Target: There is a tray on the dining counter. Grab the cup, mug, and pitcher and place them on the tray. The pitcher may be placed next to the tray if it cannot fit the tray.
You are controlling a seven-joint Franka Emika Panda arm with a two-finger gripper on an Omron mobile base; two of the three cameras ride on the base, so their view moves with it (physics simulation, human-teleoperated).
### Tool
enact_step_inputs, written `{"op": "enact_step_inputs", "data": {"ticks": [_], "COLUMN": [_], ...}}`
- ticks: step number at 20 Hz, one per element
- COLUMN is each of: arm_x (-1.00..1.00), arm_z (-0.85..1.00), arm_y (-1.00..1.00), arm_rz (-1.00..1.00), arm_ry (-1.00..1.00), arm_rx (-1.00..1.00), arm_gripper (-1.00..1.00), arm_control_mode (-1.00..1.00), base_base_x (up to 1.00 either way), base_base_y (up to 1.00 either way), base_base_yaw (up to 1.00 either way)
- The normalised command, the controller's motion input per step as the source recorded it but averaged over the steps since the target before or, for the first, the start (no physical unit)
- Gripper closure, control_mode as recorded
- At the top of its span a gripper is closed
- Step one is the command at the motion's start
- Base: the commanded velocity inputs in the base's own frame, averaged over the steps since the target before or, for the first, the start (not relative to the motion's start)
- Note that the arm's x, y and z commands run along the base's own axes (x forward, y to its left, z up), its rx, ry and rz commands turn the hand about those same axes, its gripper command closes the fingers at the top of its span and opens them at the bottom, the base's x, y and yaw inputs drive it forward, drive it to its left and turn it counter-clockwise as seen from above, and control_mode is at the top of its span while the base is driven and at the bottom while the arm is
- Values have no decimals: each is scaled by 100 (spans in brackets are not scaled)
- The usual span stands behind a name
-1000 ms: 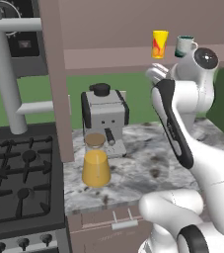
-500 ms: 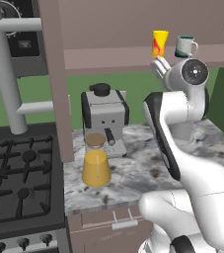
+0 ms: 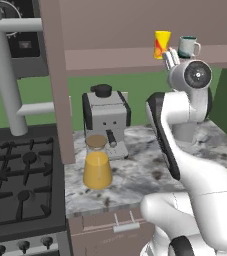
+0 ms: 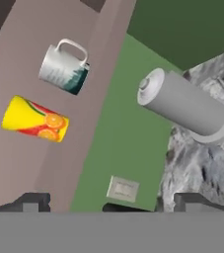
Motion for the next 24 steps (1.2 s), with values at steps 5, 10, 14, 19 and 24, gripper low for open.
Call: {"op": "enact_step_inputs", "data": {"ticks": [5,10,14,19,24], "arm_x": [0,0,0,0,0], "arm_z": [49,37,36,18,14], "arm_y": [-39,-36,-33,-9,-2], "arm_rz": [0,0,0,0,0], "arm_ry": [0,-4,-9,-9,-11], "arm_rx": [22,18,16,8,6], "arm_gripper": [-100,-100,-100,-100,-100], "arm_control_mode": [-100,-100,-100,-100,-100], "base_base_x": [0,0,0,0,0], "base_base_y": [0,0,0,0,0], "base_base_yaw": [0,0,0,0,0]}}
